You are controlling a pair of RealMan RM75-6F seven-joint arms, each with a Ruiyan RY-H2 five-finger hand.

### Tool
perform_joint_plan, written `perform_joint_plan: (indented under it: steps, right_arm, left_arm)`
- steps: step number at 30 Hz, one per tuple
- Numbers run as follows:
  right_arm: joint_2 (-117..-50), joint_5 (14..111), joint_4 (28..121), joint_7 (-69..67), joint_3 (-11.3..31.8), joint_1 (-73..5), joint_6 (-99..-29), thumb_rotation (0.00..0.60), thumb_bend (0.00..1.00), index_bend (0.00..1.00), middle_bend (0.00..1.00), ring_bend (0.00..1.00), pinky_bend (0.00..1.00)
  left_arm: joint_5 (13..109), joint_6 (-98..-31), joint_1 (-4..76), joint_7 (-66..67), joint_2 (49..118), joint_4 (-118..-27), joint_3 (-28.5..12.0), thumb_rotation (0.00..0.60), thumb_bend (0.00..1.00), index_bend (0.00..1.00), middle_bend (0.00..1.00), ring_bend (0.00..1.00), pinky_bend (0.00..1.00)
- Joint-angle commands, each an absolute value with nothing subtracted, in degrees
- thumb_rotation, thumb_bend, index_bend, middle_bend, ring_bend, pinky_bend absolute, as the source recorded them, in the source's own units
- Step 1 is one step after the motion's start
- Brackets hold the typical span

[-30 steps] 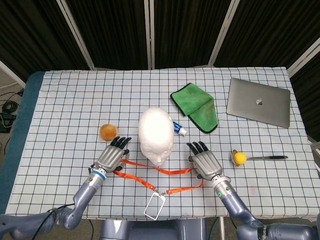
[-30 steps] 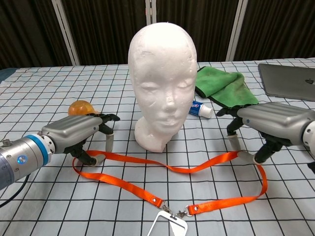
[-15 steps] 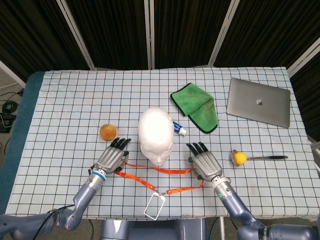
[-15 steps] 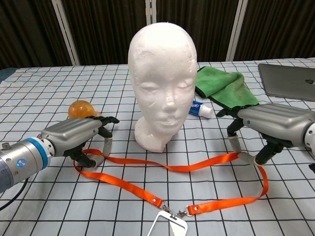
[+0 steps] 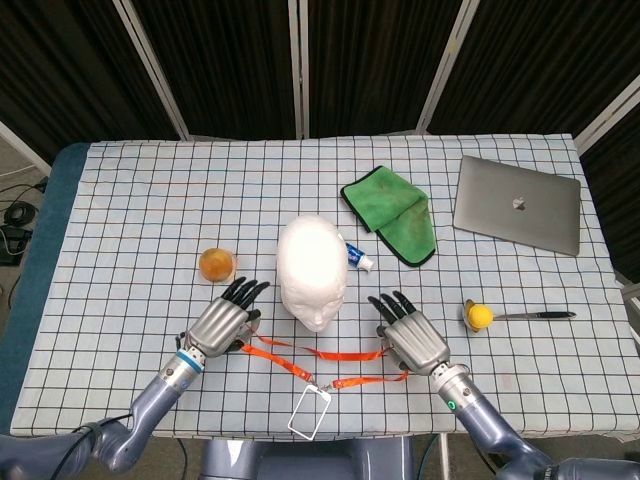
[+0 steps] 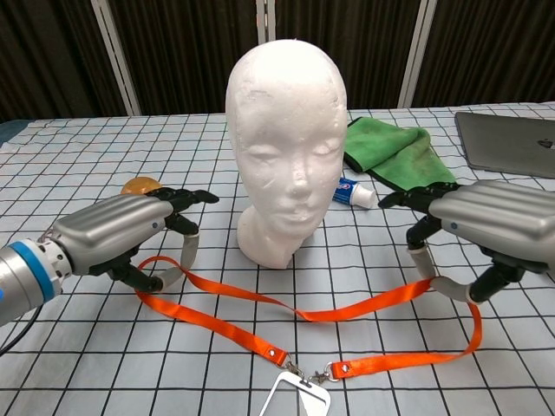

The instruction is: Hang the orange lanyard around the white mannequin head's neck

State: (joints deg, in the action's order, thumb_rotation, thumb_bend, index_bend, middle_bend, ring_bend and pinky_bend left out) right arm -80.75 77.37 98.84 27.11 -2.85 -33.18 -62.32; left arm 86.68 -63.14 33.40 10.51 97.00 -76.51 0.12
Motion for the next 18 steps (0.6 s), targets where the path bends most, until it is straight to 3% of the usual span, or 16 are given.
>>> perform_joint_plan:
  steps: [1, 12, 18]
  right_arm:
    - [-78.63, 83.94, 97.32, 23.56, -5.24, -32.45, -63.74, 0.600, 0.37, 0.72, 0.01, 0.00, 0.00]
    - [-75.01, 101.93, 90.07, 15.84, -8.43, -33.05, -70.66, 0.600, 0.37, 0.72, 0.00, 0.00, 0.00]
    - [-74.76, 104.92, 88.95, 12.78, -6.98, -32.01, -76.22, 0.600, 0.37, 0.73, 0.00, 0.00, 0.00]
  left_arm:
    - [92.83, -68.38, 32.45, 5.78, 95.87, -74.36, 2.93, 0.600, 0.50, 0.70, 0.00, 0.00, 0.00]
    - [105.47, -80.10, 33.05, 0.97, 96.39, -70.38, 5.07, 0.600, 0.50, 0.73, 0.00, 0.00, 0.00]
    - [105.36, -83.68, 33.11, -2.43, 96.28, -71.64, 2.76, 0.600, 0.49, 0.74, 0.00, 0.00, 0.00]
